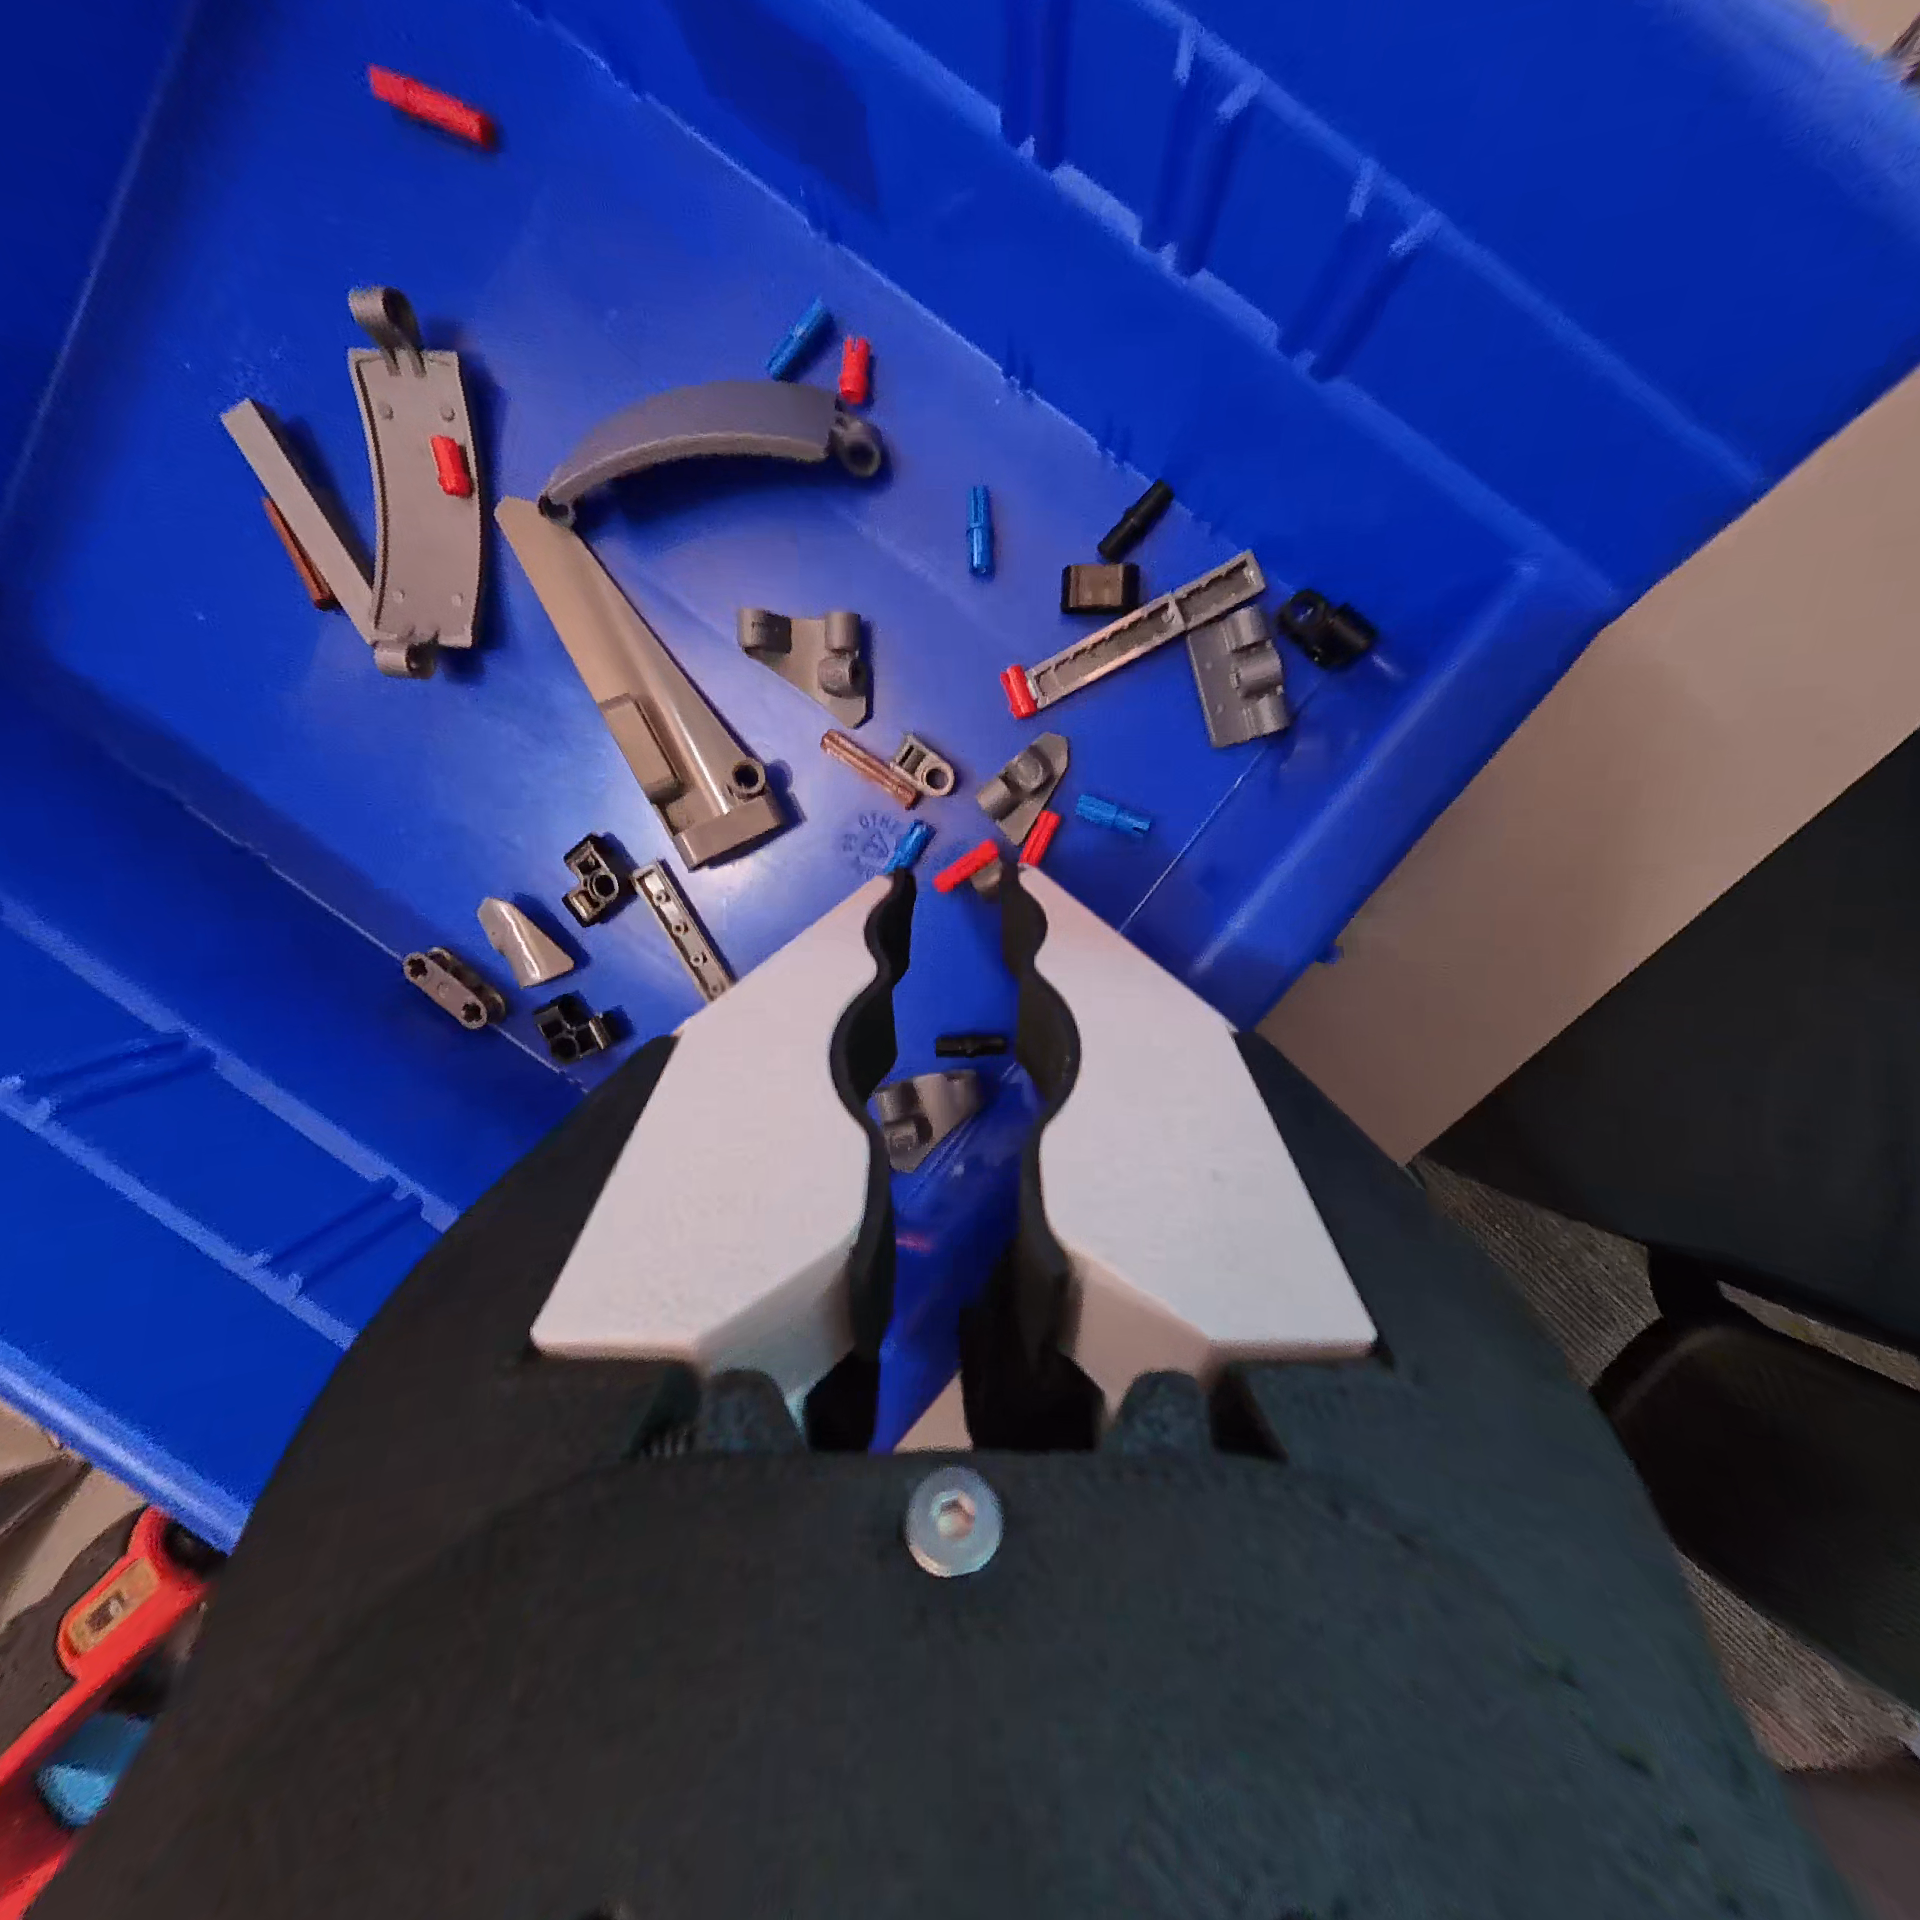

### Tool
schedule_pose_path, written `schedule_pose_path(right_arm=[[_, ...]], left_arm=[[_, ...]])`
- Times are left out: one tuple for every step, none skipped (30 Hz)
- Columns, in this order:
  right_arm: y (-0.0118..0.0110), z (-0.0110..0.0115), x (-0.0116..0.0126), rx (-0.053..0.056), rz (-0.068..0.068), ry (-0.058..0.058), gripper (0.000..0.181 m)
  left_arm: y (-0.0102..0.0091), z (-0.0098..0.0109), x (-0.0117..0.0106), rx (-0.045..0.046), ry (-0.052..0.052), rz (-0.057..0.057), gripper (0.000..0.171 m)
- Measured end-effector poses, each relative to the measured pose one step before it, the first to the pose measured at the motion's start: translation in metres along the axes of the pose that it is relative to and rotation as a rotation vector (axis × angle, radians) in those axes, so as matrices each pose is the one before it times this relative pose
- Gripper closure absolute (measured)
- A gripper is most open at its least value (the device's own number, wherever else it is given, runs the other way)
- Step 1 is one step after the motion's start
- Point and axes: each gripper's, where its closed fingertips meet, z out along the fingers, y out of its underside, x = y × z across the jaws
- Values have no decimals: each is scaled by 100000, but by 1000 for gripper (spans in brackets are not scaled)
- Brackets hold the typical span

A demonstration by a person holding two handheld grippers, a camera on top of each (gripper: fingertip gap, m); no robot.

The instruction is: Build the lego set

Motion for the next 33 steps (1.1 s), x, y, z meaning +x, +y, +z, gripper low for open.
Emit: schedule_pose_path(right_arm=[[-5, -6, -4, 16, -53, 32, 147], [-5, 2, -14, 25, -92, 30, 147], [0, 0, -4, -2, -13, -36, 147], [4, 6, 5, -9, 30, -36, 147], [-6, 1, -11, -2, -12, -31, 147], [2, -8, -2, 8, -46, -7, 147], [-6, 1, -1, -1, -41, 26, 147], [9, 3, 3, -55, -65, 78, 147], [-2, 8, 3, 21, -68, 75, 147], [-3, 0, 0, -21, -32, 43, 148], [10, 10, 0, -49, 17, 10, 148], [2, -9, 6, -26, 48, -19, 148], [-1, 7, 2, -17, 15, -11, 148], [10, 4, -4, -22, -8, 1, 148], [-3, 6, 0, -47, -37, 10, 148], [4, 5, -8, -22, -57, 5, 149], [-4, -6, -6, 10, -52, 20, 149], [11, 4, 4, -24, -22, 50, 149], [1, 6, 11, -32, 18, 54, 149], [9, 9, 17, -83, -5, 175, 149], [0, -2, 15, -45, -45, 140, 149], [4, 5, -3, -20, -54, 43, 149], [0, 6, 9, -29, 4, 34, 149], [13, 3, -7, -40, 26, -7, 150], [7, 5, 8, -33, 25, -17, 150], [-1, 7, 4, -19, 11, 2, 150], [2, -1, -2, -11, -1, -14, 150], [2, -1, -6, -12, 28, -31, 150], [4, 6, 9, -9, 55, 9, 150], [-6, -6, 1, -8, 14, -17, 150], [10, -3, -7, 6, -32, -1, 150], [-1, 0, 4, 5, -8, 26, 150], [-6, 1, -4, 2, -10, 25, 150]], left_arm=[[-399, -75, 35, 2069, -144, 620, 157], [-365, -52, 50, 1737, -157, 716, 157], [-244, 7, 193, 945, 696, 860, 157], [-184, 11, 295, 671, 1401, 947, 156], [-271, -9, 280, 1368, 1352, 930, 156], [-225, -19, 89, 1196, 387, 437, 156], [46, -21, -240, -442, -1090, -602, 156], [178, -46, -305, -730, -1165, -616, 156], [40, -87, -152, 479, -128, -413, 156], [-77, -97, 59, 1015, 987, -152, 156], [-110, -45, 194, 767, 1078, 572, 156], [-214, 13, 223, 825, 973, 769, 156], [-255, 68, 314, 842, 1479, 774, 156], [-223, 113, 222, 495, 935, 920, 157], [-189, 147, 128, 242, 534, 820, 157], [-117, 149, 129, -57, 814, 567, 157], [-165, 118, 83, 347, 604, 457, 155], [-158, 62, -133, 553, -483, 330, 156], [-1, -12, -283, -214, -1272, -175, 156], [97, -123, -524, -426, -2427, -663, 157], [89, -256, -714, 125, -3304, -1102, 156], [14, -391, -731, 863, -3266, -1319, 157], [-134, -489, -580, 1933, -2282, -1370, 157], [-219, -576, -640, 2289, -2779, -1145, 158], [-178, -626, -776, 1794, -3801, -660, 158], [-92, -604, -684, 1055, -3236, -402, 158], [-140, -599, -597, 1147, -2741, -139, 158], [-187, -568, -575, 1297, -2513, -267, 158], [-92, -516, -588, 639, -2396, -412, 158], [18, -426, -484, 37, -1636, -197, 158], [79, -345, -472, -305, -1540, -1, 158], [218, -276, -650, -976, -2442, -350, 158], [262, -231, -688, -1017, -2591, -668, 158]])
